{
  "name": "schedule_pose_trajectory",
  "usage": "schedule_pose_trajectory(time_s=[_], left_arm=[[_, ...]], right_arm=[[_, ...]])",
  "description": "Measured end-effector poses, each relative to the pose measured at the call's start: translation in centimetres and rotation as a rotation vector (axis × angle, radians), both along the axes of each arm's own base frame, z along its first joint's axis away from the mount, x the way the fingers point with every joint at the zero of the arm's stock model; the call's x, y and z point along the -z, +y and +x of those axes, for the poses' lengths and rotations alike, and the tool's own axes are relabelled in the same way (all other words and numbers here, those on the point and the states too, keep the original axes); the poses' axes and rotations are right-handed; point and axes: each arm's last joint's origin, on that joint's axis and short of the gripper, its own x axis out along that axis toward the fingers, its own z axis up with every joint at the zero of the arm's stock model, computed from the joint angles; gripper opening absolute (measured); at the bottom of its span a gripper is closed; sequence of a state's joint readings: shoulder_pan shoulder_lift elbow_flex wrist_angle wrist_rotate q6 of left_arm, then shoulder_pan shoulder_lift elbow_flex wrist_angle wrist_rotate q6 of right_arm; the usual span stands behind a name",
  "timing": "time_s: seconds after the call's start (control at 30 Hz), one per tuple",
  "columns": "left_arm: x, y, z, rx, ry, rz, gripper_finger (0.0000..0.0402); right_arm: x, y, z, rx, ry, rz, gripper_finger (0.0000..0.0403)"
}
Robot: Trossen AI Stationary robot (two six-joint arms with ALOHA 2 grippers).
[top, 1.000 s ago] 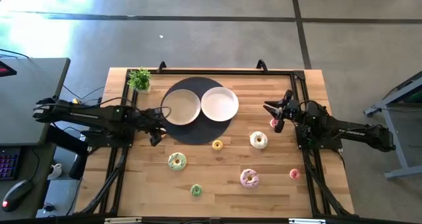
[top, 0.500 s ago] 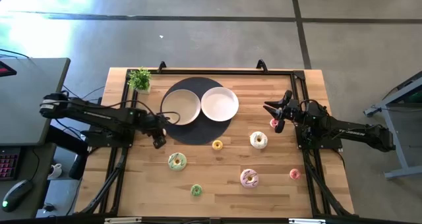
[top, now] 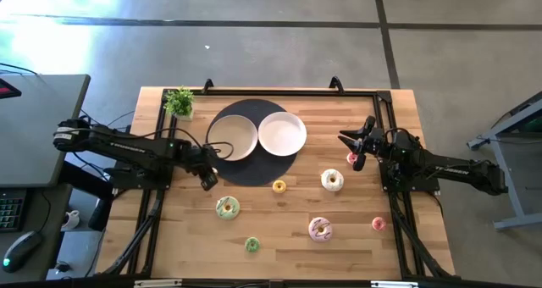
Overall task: Pick & Place donuts
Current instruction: Put the top small green donut on the gray plate
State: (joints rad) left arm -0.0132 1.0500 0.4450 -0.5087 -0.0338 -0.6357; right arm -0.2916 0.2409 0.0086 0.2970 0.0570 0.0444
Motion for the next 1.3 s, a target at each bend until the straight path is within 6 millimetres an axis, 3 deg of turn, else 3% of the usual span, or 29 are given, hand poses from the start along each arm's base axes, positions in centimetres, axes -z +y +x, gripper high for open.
schedule_pose_trajectory(time_s=[0.4, 0.53, 0.77, 0.97, 1.17, 1.3], left_arm=[[-6.9, 0.1, 3.1, 0.059, -0.198, 0.078, 0.0005], [-8.2, 0.3, 3.7, 0.047, -0.268, 0.167, 0.0005], [-7.8, 0.8, 4.9, -0.098, -0.289, 0.274, 0.0005], [-6.9, 0.7, 7.3, -0.130, -0.371, 0.259, 0.0005], [-4.4, 0.9, 9.5, -0.187, -0.333, 0.312, 0.0005], [-3.2, 2.1, 9.9, -0.256, -0.281, 0.322, 0.0005]], right_arm=[[0.0, 0.0, 0.0, 0.000, 0.000, 0.000, 0.0083], [0.0, 0.0, 0.0, 0.000, 0.001, -0.004, 0.0083], [0.0, 0.0, 0.0, 0.000, 0.001, -0.002, 0.0083], [-0.2, 0.0, 0.0, 0.000, -0.015, -0.005, 0.0083], [-0.2, 0.0, 0.0, -0.001, -0.024, -0.003, 0.0083], [-0.2, 0.0, 0.0, -0.001, -0.024, -0.003, 0.0083]])
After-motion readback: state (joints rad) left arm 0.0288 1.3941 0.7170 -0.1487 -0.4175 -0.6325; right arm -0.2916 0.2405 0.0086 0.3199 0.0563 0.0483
